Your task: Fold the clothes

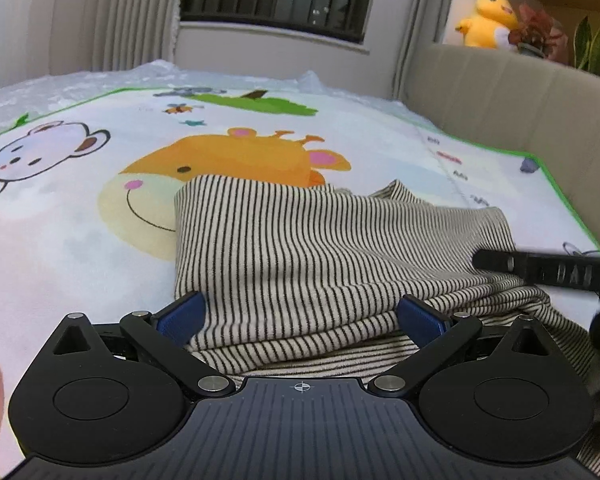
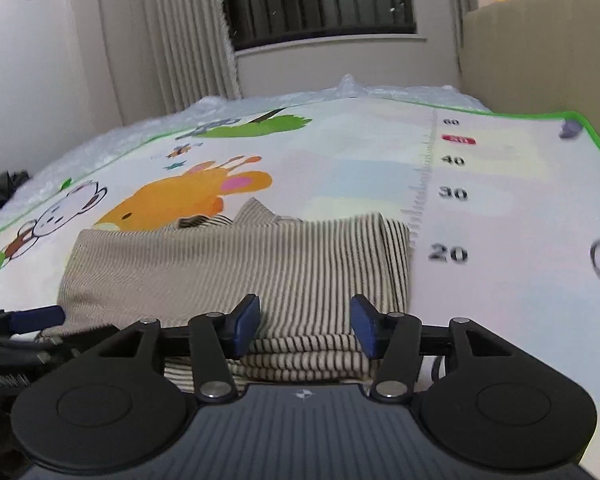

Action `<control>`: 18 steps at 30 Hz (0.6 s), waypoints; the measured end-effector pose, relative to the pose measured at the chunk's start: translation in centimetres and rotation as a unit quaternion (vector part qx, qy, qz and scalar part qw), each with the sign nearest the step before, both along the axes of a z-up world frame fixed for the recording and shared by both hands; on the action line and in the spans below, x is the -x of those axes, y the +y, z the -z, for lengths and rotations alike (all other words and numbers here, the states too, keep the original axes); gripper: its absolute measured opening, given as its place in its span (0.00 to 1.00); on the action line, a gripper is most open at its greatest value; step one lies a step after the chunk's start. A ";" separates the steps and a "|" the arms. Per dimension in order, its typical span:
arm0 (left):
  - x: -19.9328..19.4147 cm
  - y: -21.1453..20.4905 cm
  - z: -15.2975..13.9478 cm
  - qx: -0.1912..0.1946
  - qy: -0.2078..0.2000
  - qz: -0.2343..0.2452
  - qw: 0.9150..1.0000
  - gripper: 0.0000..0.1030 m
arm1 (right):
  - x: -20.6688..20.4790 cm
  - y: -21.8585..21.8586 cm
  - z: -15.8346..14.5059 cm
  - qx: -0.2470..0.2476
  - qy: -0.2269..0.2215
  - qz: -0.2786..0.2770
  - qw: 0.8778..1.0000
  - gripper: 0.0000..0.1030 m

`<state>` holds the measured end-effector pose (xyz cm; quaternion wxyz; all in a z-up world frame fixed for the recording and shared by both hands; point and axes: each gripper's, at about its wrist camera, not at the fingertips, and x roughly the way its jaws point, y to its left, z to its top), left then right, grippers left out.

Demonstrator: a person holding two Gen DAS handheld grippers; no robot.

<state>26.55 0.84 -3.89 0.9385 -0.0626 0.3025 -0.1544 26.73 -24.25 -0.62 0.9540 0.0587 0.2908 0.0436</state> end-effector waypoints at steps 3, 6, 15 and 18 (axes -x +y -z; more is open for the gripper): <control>0.3 0.4 0.1 0.015 -0.007 -0.001 1.000 1.00 | -1.8 1.0 -2.3 0.009 -0.003 -0.023 1.000 0.49; 0.4 0.8 0.1 0.028 -0.009 -0.001 1.000 1.00 | -6.1 2.4 -3.1 0.023 0.005 -0.032 0.999 0.49; 0.0 2.6 0.3 0.093 -0.010 -0.005 0.996 1.00 | -14.0 5.2 2.3 0.083 0.068 -0.022 0.994 0.16; -0.1 3.2 0.3 0.115 -0.010 -0.006 0.993 1.00 | -12.1 5.0 0.5 0.065 0.050 -0.034 0.996 0.05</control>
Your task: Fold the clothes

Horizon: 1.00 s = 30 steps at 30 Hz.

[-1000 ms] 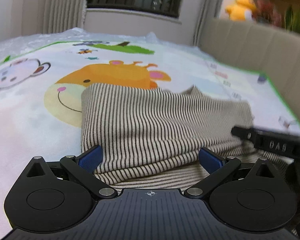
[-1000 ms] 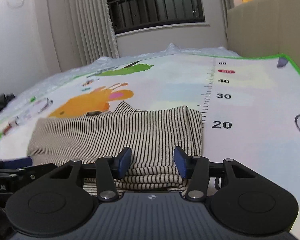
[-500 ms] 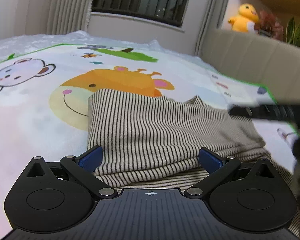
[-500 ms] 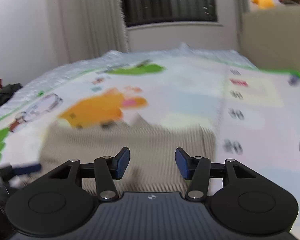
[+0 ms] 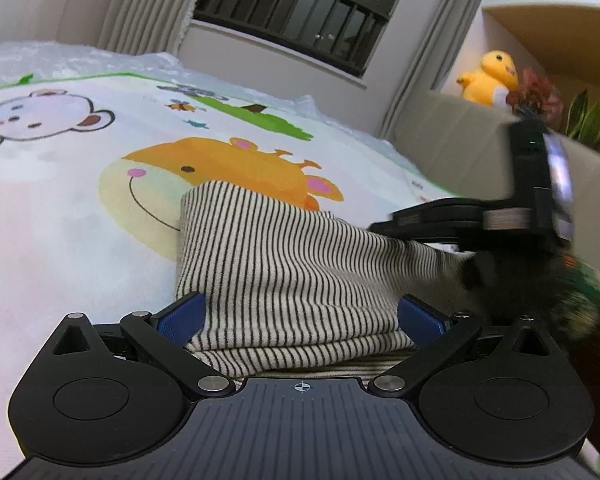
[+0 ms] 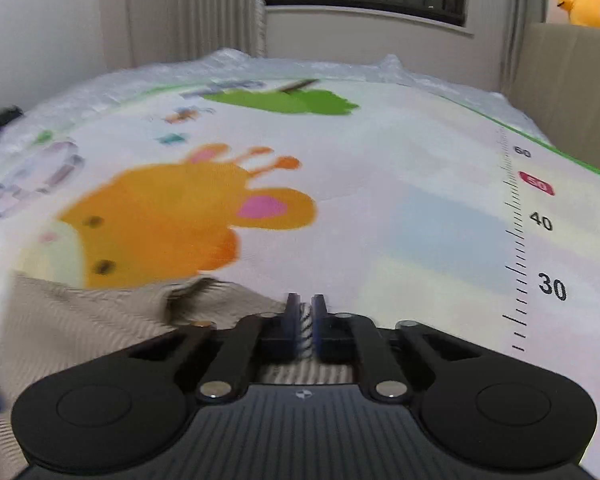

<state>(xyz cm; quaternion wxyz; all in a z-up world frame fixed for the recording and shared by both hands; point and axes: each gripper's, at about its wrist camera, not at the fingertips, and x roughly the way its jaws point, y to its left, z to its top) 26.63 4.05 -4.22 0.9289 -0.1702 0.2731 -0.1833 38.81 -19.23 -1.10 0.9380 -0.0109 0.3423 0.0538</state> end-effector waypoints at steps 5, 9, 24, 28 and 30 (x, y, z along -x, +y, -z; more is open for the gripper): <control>1.5 3.6 -2.3 0.078 0.001 -0.007 0.997 1.00 | 8.1 -1.5 -5.3 -0.054 -0.056 -0.045 0.996 0.04; 3.7 5.2 -6.0 0.083 -0.023 0.000 0.996 1.00 | 15.1 -3.0 -6.6 -0.097 -0.059 -0.074 0.991 0.04; 2.0 0.7 -7.5 -0.091 0.017 0.032 0.995 0.63 | 26.1 -3.7 -7.1 -0.080 -0.077 -0.119 0.987 0.04; 1.9 0.7 -4.2 -0.065 0.083 0.038 0.994 0.64 | 21.1 -2.3 -11.1 -0.060 -0.141 -0.100 0.983 0.46; 3.4 1.2 -2.9 -0.047 0.086 0.035 0.995 0.86 | 17.2 -1.5 -10.9 -0.036 -0.135 -0.100 0.985 0.47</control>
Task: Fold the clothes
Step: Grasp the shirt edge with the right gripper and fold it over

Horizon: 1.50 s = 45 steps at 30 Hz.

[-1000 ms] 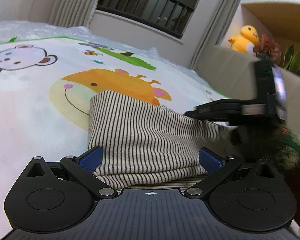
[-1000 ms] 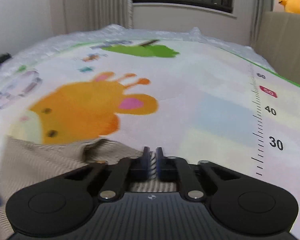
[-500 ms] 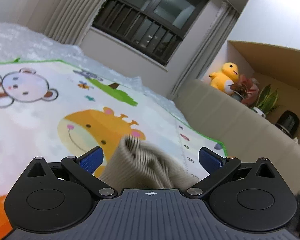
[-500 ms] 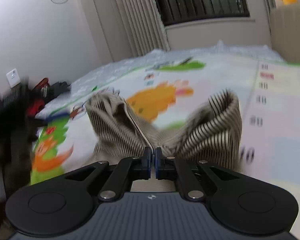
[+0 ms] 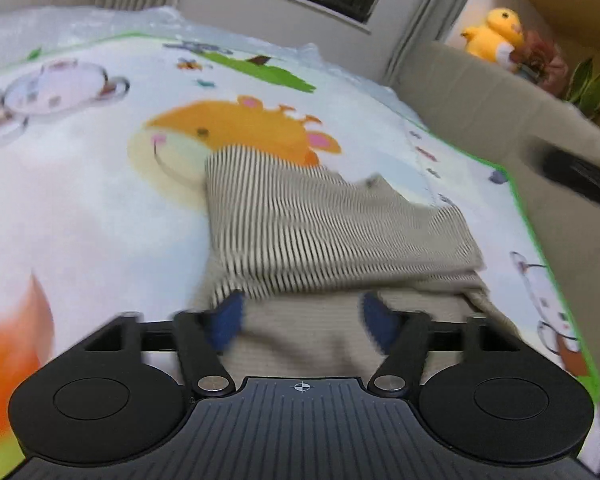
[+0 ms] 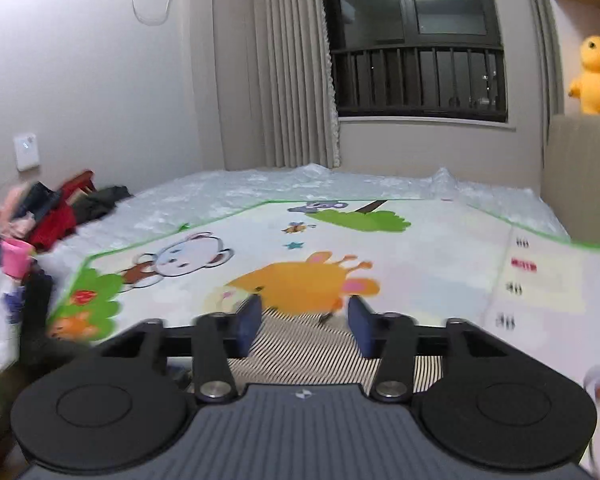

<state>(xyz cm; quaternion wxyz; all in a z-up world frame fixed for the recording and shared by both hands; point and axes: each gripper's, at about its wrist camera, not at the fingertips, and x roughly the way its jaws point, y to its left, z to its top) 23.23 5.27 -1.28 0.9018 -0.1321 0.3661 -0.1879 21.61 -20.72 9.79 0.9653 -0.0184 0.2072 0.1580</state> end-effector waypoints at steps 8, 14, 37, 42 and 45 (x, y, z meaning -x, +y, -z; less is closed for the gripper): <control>2.5 -1.5 2.3 -0.042 -0.048 0.017 0.998 1.00 | -13.9 0.6 6.6 0.026 0.103 0.083 0.991 0.46; 2.7 -1.5 2.7 -0.037 -0.056 0.019 0.998 1.00 | -18.5 0.5 12.9 0.013 0.160 0.128 0.979 0.46; 4.2 5.0 -5.5 0.120 -0.150 -0.032 0.981 1.00 | 5.9 -3.0 9.2 -0.134 0.150 0.014 0.979 0.04; 2.4 2.6 -6.6 0.046 -0.162 -0.012 0.986 0.96 | 7.2 -2.2 10.0 -0.089 0.156 0.003 0.984 0.04; 2.0 1.7 -5.6 0.009 -0.132 0.013 0.991 0.61 | 8.8 -2.2 7.8 -0.064 0.127 -0.016 0.990 0.06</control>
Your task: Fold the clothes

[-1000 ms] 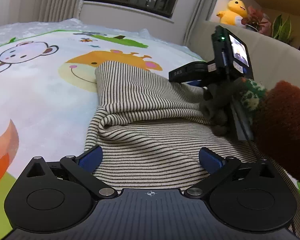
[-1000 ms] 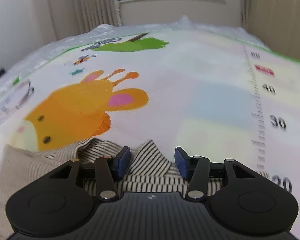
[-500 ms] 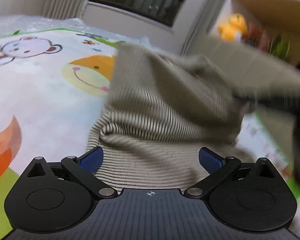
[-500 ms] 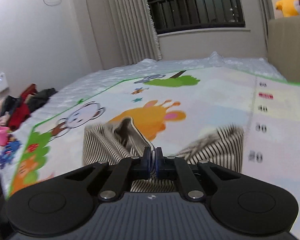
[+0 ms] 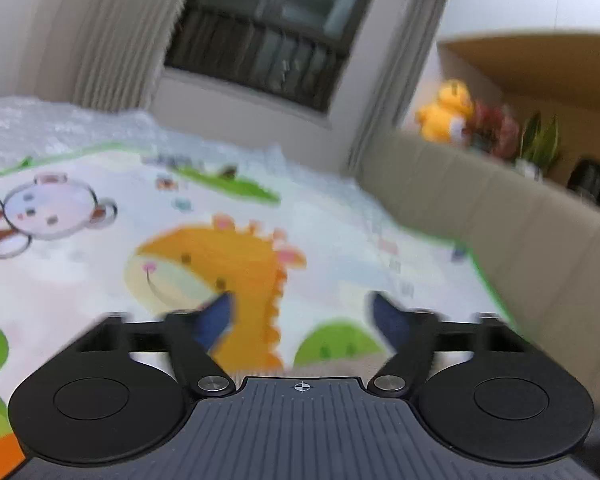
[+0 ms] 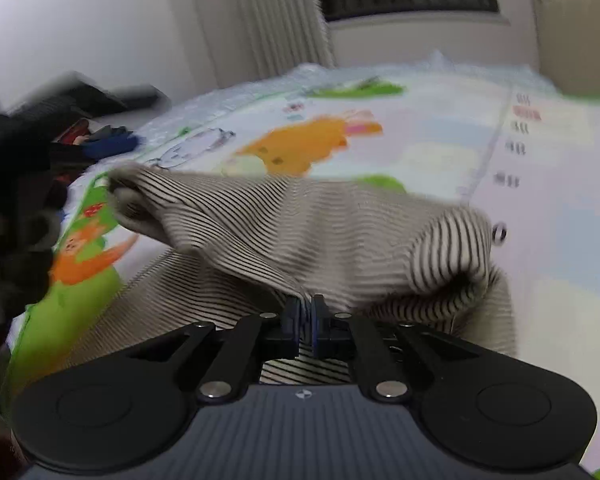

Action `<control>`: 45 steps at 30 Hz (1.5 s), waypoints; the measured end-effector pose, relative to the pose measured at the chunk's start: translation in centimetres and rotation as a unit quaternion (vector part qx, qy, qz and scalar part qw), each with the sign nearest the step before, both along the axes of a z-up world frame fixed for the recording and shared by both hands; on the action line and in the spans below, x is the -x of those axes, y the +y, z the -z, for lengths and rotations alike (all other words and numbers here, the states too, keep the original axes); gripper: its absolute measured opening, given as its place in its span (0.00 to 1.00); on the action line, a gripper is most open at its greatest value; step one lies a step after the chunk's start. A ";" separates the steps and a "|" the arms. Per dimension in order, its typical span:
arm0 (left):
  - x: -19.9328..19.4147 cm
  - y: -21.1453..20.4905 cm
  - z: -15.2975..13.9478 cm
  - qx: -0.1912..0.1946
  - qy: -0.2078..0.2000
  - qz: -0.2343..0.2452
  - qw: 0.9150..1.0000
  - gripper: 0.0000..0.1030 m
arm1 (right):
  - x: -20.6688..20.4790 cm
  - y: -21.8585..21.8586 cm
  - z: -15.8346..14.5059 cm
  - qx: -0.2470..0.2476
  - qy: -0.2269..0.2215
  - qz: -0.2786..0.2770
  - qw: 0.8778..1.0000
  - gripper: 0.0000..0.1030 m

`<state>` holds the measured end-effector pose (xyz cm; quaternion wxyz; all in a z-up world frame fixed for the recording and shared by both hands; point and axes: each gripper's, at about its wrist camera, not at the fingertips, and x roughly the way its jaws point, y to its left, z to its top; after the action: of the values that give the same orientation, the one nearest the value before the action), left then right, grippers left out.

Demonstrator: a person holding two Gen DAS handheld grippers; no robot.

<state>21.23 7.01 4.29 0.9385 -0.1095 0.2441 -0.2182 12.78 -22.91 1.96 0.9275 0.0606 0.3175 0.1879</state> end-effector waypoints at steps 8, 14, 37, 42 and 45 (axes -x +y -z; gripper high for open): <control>2.8 1.1 4.9 -0.130 0.095 0.044 0.986 0.78 | 0.0 -4.5 -3.8 0.033 -0.049 0.052 0.997 0.35; 2.1 2.8 4.1 -0.031 0.141 0.047 0.988 0.94 | -0.6 -10.9 -0.2 -0.088 0.048 0.129 0.987 0.55; -2.5 1.2 1.1 0.082 0.150 0.067 0.983 0.52 | -6.1 -6.7 -1.2 -0.166 0.011 0.046 0.985 0.22; 2.0 0.7 3.2 0.042 0.161 0.085 0.982 0.50 | -1.5 -6.5 0.1 -0.146 0.029 0.039 0.988 0.22; 3.3 0.7 4.5 0.026 0.171 0.080 0.982 0.50 | -0.2 -6.4 1.0 -0.138 0.038 0.045 0.989 0.23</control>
<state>17.89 7.73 -0.22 0.8594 -0.1497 0.4031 -0.2768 13.00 -29.33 0.91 0.9049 0.2095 0.3205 0.1858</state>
